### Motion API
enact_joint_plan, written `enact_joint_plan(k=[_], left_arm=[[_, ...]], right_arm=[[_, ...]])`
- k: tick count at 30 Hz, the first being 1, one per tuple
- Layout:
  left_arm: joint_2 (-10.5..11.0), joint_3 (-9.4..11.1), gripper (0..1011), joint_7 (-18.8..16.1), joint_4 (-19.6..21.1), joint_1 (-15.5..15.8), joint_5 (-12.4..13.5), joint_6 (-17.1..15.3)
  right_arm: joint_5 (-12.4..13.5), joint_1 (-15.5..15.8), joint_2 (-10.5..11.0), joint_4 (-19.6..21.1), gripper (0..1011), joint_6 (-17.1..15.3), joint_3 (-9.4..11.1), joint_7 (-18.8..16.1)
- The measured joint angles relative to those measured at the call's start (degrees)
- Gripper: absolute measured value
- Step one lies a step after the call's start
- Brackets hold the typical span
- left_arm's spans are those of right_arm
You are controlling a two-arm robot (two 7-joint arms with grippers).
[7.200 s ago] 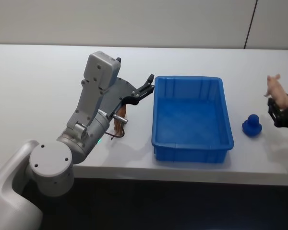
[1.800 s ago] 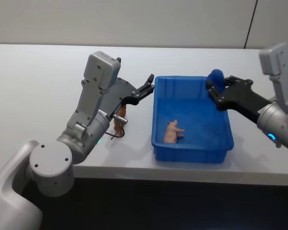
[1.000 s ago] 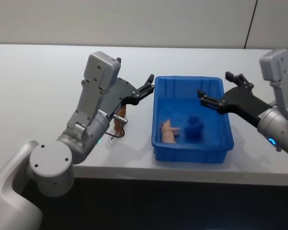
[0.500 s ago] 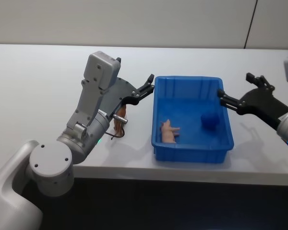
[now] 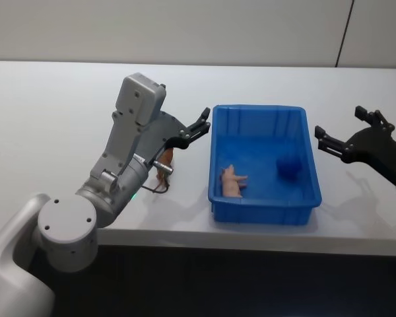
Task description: Pick up the two dolls from the table and place them into the box.
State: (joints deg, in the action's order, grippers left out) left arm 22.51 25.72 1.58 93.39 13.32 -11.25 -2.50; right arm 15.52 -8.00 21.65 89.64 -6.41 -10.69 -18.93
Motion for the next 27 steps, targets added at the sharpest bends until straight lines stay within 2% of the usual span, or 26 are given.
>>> enact_joint_plan(k=[9, 15, 27], left_arm=[[1.37, -0.73, 1001, 0.64, 0.47, -0.90, -0.16, -2.37], [2.01, -1.18, 1002, 0.79, -0.45, -1.67, -1.45, -3.67], [1.32, -1.73, 1001, 2.30, -6.87, -1.20, -4.55, -3.75]], right_arm=[[0.34, 0.41, 0.47, 0.08, 1004, 0.06, 0.34, 0.18], [0.47, 0.55, 0.62, 0.12, 1004, 0.10, 0.44, 0.24], [0.58, 0.67, 0.77, 0.16, 1003, 0.10, 0.55, 0.32]])
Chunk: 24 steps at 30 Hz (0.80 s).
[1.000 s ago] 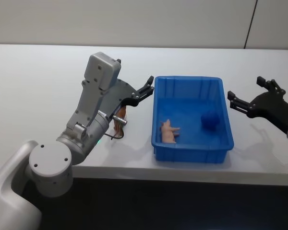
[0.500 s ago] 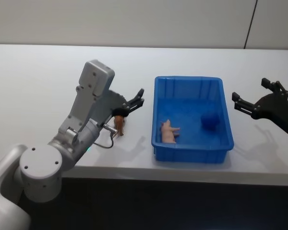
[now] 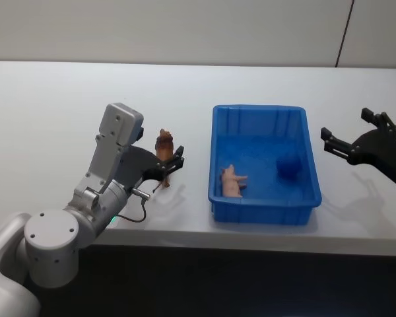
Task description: Pick up the two dolls from the table and place them into the box.
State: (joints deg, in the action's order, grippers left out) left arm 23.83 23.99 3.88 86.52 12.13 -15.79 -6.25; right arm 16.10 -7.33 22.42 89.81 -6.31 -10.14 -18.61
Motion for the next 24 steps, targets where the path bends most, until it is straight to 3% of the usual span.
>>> enact_joint_plan(k=[20, 24], left_arm=[[-3.51, 0.13, 1002, 4.54, -11.10, 4.18, -0.54, 0.11], [-4.03, 0.20, 918, 4.99, -12.49, 4.88, -0.06, -0.53]], right_arm=[[0.06, 0.08, 0.08, 0.00, 1004, -0.01, 0.06, 0.00], [0.06, 0.08, 0.08, 0.00, 1004, -0.01, 0.06, 0.00]])
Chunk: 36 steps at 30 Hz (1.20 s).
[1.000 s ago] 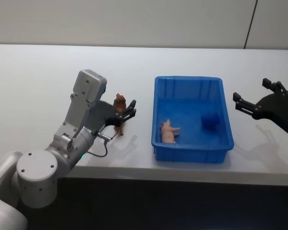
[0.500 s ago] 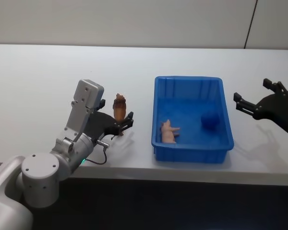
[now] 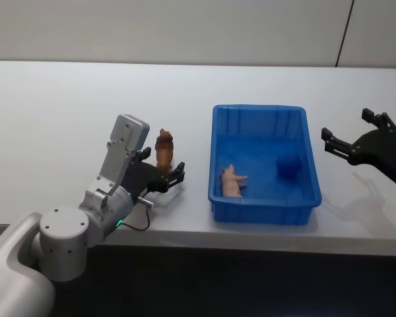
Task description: Pick up the two dolls from the table and place them into the box.
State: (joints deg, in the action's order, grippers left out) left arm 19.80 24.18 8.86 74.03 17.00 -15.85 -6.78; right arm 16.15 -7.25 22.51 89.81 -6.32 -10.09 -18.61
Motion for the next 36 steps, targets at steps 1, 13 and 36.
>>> enact_joint_plan(k=[1, 13, 36], left_arm=[[-0.13, 0.01, 907, 0.13, -0.34, 0.20, 0.21, -0.23], [-1.09, 0.20, 565, 1.44, -2.59, 1.46, 1.65, -0.97], [-1.73, 0.51, 305, 3.60, 3.10, 2.74, 7.12, 1.73]], right_arm=[[0.00, 0.00, 0.00, 0.00, 1004, 0.00, 0.00, 0.00], [0.00, 0.00, 0.00, 0.00, 1003, 0.00, 0.00, 0.00], [0.00, 0.00, 0.00, 0.00, 1004, 0.00, 0.00, 0.00]])
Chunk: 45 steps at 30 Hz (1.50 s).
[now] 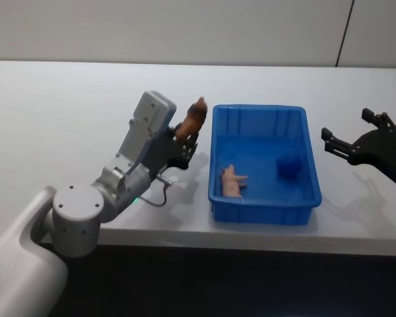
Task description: Pick up the two dolls from the table and place them into the box.
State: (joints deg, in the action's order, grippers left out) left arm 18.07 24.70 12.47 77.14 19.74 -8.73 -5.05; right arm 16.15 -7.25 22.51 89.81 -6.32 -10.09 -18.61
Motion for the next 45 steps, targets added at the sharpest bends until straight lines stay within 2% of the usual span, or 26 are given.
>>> enact_joint_plan(k=[8, 18, 21, 23, 25, 30, 40, 43, 45], left_arm=[[-1.11, 0.40, 305, 3.08, 2.12, 1.70, 2.20, 1.98], [-3.46, 1.64, 305, 7.13, 1.46, 3.92, 3.36, 4.38], [-4.32, 2.11, 345, 8.20, 0.78, 4.65, 3.67, 5.20], [-4.62, 2.25, 423, 8.57, 0.53, 4.92, 3.79, 5.63], [-4.93, 2.38, 451, 8.82, 0.28, 5.19, 3.86, 6.03], [-5.61, 2.58, 637, 9.47, -0.62, 5.95, 3.98, 7.49], [-5.21, 1.95, 949, 9.18, -0.20, 6.03, 3.80, 9.41], [-5.04, 1.77, 1001, 8.98, 0.04, 5.97, 3.71, 9.76], [-4.98, 1.70, 1001, 8.91, 0.11, 5.94, 3.65, 9.92]], right_arm=[[0.00, 0.01, 0.00, 0.00, 1004, 0.00, 0.00, 0.00], [0.00, 0.00, 0.00, 0.00, 1003, 0.00, 0.00, 0.00], [0.00, 0.00, 0.00, 0.00, 1004, 0.00, 0.00, 0.00], [0.00, 0.00, 0.00, 0.00, 1004, 0.00, 0.00, 0.00], [0.00, 0.00, 0.00, 0.00, 1004, 0.00, 0.00, 0.00], [0.00, 0.00, 0.00, 0.00, 1004, 0.00, 0.00, 0.00], [0.00, 0.00, 0.00, 0.00, 1004, 0.00, 0.00, 0.00], [0.00, 0.00, 0.00, 0.00, 1003, 0.00, 0.00, 0.00], [0.00, 0.00, 0.00, 0.00, 1004, 0.00, 0.00, 0.00]])
